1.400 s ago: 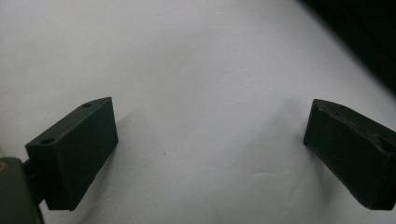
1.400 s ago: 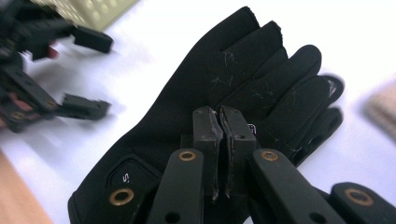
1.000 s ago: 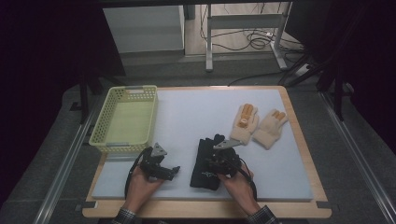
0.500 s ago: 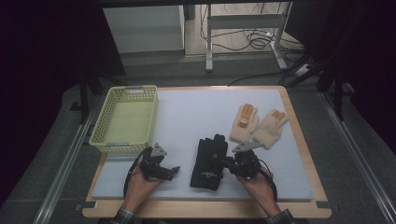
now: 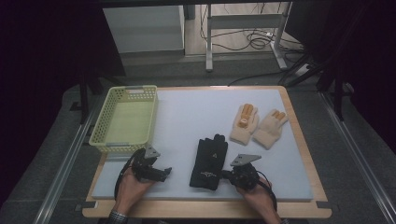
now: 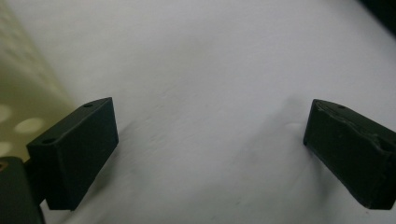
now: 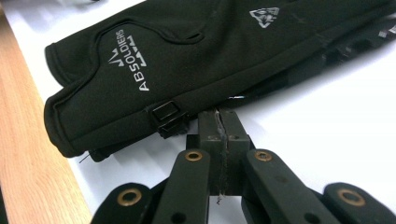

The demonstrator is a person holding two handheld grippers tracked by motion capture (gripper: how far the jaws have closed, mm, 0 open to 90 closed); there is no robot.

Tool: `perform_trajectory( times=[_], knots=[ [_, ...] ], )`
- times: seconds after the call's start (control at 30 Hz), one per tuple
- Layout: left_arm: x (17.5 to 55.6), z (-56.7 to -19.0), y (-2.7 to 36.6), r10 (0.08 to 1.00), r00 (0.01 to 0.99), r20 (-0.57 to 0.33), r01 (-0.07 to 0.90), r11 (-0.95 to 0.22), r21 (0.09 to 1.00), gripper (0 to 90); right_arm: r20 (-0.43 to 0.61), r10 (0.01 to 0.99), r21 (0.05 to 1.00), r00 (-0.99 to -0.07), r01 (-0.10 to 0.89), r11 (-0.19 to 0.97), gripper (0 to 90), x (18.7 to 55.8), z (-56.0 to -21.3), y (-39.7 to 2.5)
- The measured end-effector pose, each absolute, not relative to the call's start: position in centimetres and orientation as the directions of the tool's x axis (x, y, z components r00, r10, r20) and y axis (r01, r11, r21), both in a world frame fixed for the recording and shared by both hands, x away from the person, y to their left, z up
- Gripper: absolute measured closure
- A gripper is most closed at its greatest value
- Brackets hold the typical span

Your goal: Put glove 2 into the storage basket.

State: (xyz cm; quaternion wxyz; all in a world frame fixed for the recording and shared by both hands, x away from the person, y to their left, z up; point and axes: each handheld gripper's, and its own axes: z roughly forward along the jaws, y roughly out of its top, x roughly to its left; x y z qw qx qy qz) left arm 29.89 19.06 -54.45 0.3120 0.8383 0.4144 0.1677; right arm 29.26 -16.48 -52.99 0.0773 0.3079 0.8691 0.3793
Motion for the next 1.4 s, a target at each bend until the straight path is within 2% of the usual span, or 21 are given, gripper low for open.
perform_trajectory(
  times=[0.27, 0.5, 0.87, 1.2, 1.27, 1.4],
  knots=[
    [30.0, -54.8, 20.4, 0.809, 0.587, 0.012, 0.595, -0.441, 0.672, 1.8, 0.097, 0.569, 0.708, -0.817, 0.458, 0.537, 88.5, 29.8, -53.2, -14.0],
    [30.2, -55.2, 20.8, 0.808, 0.588, -0.039, 0.607, -0.409, 0.682, 1.4, 0.092, 0.565, 0.709, -0.82, 0.453, 0.541, 88.4, 30.7, -53.2, -11.9],
    [30.3, -55.3, 21.0, 0.801, 0.597, -0.038, 0.601, -0.416, 0.683, 0.7, 0.087, 0.553, 0.712, -0.829, 0.439, 0.547, 88.0, 31.9, -53.4, -9.1],
    [30.3, -55.3, 21.0, 0.803, 0.594, -0.049, 0.602, -0.404, 0.689, 0.6, 0.058, 0.541, 0.709, -0.839, 0.416, 0.569, 73.1, 31.1, -52.7, -11.5],
    [30.3, -55.3, 21.0, 0.802, 0.595, -0.051, 0.603, -0.403, 0.689, 0.7, 0.026, 0.574, 0.712, -0.818, 0.418, 0.564, 69.1, 31.0, -52.4, -12.9],
    [30.3, -55.3, 21.0, 0.802, 0.595, -0.053, 0.604, -0.402, 0.688, 0.6, 0.027, 0.607, 0.722, -0.794, 0.435, 0.537, 65.2, 31.3, -52.0, -14.6]
  ],
)
